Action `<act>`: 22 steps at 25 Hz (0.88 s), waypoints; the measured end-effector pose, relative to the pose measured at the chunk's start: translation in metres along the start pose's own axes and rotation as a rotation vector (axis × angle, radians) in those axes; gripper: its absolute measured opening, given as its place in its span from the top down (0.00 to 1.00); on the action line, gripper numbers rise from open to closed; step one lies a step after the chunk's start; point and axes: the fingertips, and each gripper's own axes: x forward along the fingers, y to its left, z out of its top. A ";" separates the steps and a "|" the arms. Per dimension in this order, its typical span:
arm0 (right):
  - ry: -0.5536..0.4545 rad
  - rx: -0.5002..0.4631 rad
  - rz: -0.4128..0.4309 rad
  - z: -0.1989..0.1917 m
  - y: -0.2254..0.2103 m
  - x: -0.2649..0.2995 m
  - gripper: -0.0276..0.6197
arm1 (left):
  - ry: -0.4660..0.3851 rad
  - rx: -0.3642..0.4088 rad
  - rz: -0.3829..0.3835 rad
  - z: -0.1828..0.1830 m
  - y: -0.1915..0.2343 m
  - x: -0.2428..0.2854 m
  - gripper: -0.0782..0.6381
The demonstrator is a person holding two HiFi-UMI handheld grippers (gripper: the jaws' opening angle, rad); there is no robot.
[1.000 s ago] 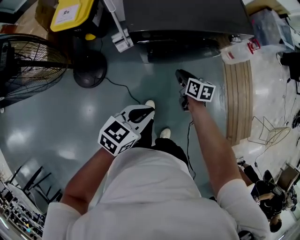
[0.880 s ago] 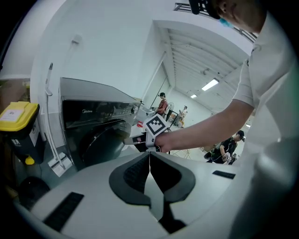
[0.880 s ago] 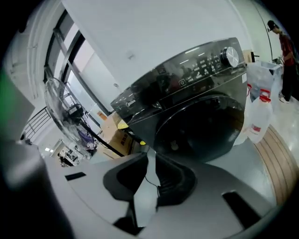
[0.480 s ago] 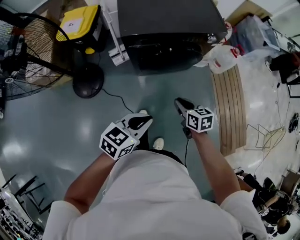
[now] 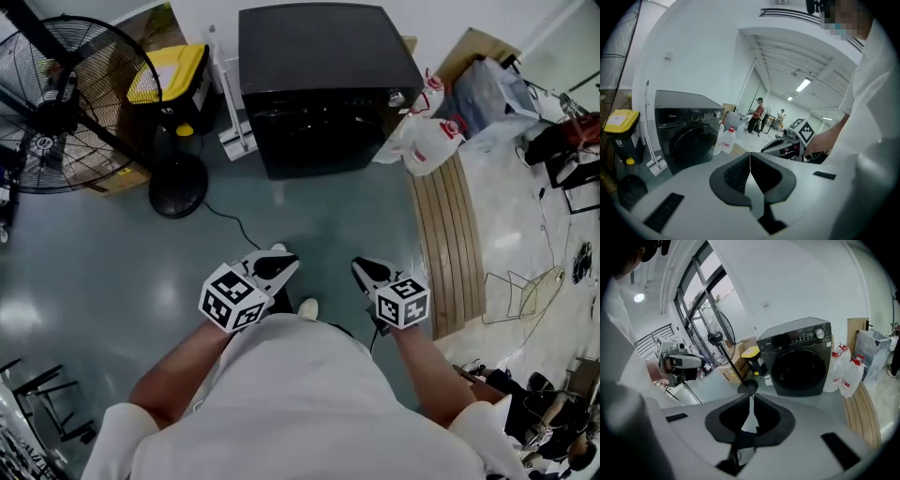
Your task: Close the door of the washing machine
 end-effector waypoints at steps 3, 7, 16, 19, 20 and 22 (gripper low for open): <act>-0.019 -0.014 0.002 -0.003 0.009 -0.019 0.90 | 0.003 0.012 0.006 -0.002 -0.013 -0.002 0.87; -0.044 -0.046 0.003 -0.002 0.016 -0.033 0.90 | -0.006 0.025 0.012 -0.003 -0.024 -0.002 0.87; -0.064 -0.097 0.006 -0.007 0.027 -0.048 0.92 | -0.001 0.039 0.015 -0.015 -0.044 -0.001 0.86; -0.068 -0.103 0.009 -0.006 0.030 -0.053 0.92 | -0.005 0.036 0.012 -0.015 -0.048 -0.002 0.87; -0.070 -0.106 0.010 -0.004 0.031 -0.053 0.92 | -0.005 0.035 0.011 -0.015 -0.048 -0.002 0.87; -0.074 -0.123 0.012 -0.001 0.035 -0.054 0.93 | -0.003 0.040 0.011 -0.015 -0.047 -0.002 0.87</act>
